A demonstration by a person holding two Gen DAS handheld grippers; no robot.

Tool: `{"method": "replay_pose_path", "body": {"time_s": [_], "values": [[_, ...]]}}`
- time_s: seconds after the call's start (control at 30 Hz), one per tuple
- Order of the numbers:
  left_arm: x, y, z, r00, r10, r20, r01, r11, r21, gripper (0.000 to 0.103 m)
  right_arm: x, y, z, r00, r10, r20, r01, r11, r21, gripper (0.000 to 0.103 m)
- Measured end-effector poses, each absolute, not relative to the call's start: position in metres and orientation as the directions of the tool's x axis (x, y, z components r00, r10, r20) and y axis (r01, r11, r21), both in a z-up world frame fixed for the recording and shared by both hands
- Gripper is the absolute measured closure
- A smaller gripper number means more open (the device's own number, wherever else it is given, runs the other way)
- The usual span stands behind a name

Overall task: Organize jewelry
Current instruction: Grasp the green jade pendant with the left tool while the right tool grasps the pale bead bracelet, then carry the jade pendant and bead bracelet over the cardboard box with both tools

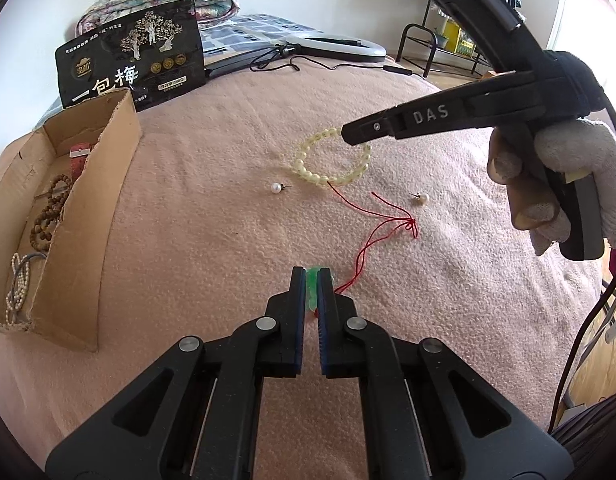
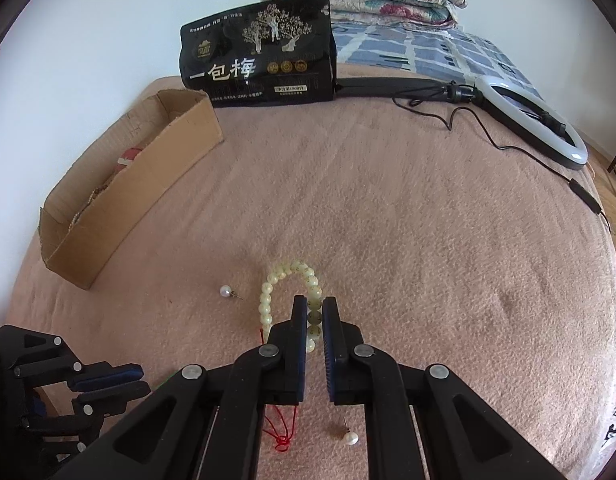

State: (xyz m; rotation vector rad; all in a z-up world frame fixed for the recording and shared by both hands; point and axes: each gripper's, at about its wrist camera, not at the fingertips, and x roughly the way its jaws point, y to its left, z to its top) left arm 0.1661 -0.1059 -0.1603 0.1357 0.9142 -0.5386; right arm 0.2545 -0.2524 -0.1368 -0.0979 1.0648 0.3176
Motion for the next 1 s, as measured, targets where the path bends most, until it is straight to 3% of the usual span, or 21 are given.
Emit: {"method": "replay_pose_path", "body": {"time_s": [0.23, 0.37, 0.4, 0.53, 0.73, 1.0], "values": [[0.170, -0.114, -0.172, 0.429, -0.378, -0.820, 0.514, 0.849, -0.123, 0.096, 0.253, -0.250, -0.135, 0.443, 0.211, -0.871, -0.317, 0.946, 0.067, 0.098], [0.176, -0.115, -0.179, 0.428, -0.348, -0.834, 0.499, 0.860, -0.103, 0.060, 0.252, -0.249, -0.137, 0.438, 0.213, -0.873, -0.319, 0.945, 0.071, 0.098], [0.176, -0.115, -0.180, 0.436, -0.342, -0.832, 0.496, 0.863, -0.095, 0.059, 0.251, -0.250, -0.137, 0.437, 0.214, -0.873, -0.320, 0.945, 0.071, 0.098], [0.178, -0.117, -0.183, 0.446, -0.337, -0.829, 0.513, 0.855, -0.071, 0.059, 0.252, -0.251, -0.138, 0.437, 0.213, -0.874, -0.320, 0.945, 0.071, 0.098], [0.175, -0.119, -0.187, 0.468, -0.317, -0.825, 0.526, 0.850, -0.028, 0.090, 0.254, -0.253, -0.140, 0.436, 0.206, -0.876, -0.316, 0.946, 0.065, 0.098], [0.177, -0.106, -0.167, 0.499, -0.346, -0.794, 0.484, 0.872, -0.075, 0.091, 0.251, -0.254, -0.131, 0.453, 0.217, -0.865, -0.314, 0.947, 0.072, 0.098]]}}
